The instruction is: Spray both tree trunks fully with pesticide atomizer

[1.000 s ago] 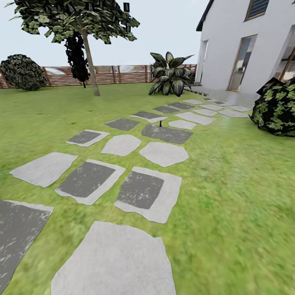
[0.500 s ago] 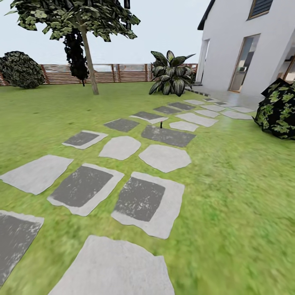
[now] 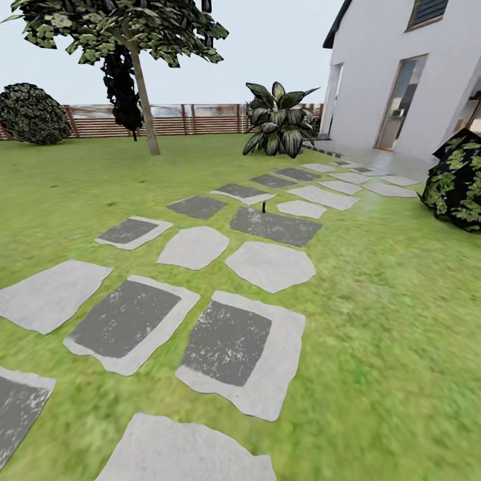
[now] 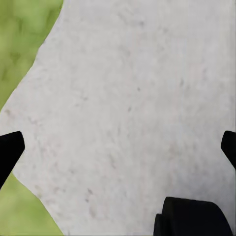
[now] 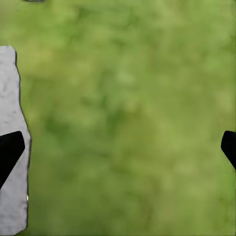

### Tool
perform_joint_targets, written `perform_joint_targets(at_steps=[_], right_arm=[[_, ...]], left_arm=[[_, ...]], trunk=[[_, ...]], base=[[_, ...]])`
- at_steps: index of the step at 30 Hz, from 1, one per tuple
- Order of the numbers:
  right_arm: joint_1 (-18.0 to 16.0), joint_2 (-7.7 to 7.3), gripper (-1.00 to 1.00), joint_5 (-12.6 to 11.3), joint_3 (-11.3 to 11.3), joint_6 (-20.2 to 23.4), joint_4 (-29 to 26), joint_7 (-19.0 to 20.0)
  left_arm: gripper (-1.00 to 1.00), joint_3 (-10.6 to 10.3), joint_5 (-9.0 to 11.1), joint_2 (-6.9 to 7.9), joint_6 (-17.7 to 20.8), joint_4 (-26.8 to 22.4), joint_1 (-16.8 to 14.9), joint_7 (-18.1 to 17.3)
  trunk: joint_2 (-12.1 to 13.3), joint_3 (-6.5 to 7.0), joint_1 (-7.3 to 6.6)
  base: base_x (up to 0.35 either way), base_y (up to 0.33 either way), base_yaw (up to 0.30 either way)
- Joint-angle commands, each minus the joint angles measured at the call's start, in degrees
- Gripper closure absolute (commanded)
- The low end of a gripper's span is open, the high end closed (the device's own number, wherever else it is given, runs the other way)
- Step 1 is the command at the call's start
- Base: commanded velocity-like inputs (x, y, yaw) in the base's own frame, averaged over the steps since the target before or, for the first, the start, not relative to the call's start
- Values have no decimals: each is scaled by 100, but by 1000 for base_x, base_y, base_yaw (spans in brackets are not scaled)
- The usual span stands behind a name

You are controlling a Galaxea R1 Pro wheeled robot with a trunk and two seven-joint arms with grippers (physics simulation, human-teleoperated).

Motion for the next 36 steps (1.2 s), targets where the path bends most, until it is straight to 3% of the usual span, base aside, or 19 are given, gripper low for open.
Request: perform_joint_targets(at_steps=[1,36], right_arm=[[0,0,-100,0,-1,0,0,0],[0,-4,-100,3,-7,0,52,-1]], left_arm=[[-100,0,0,0,0,0,0,0],[-100,0,0,17,0,0,0,0]], trunk=[[0,0,0],[0,0,0]], base=[[321,0,0],[316,0,0]])
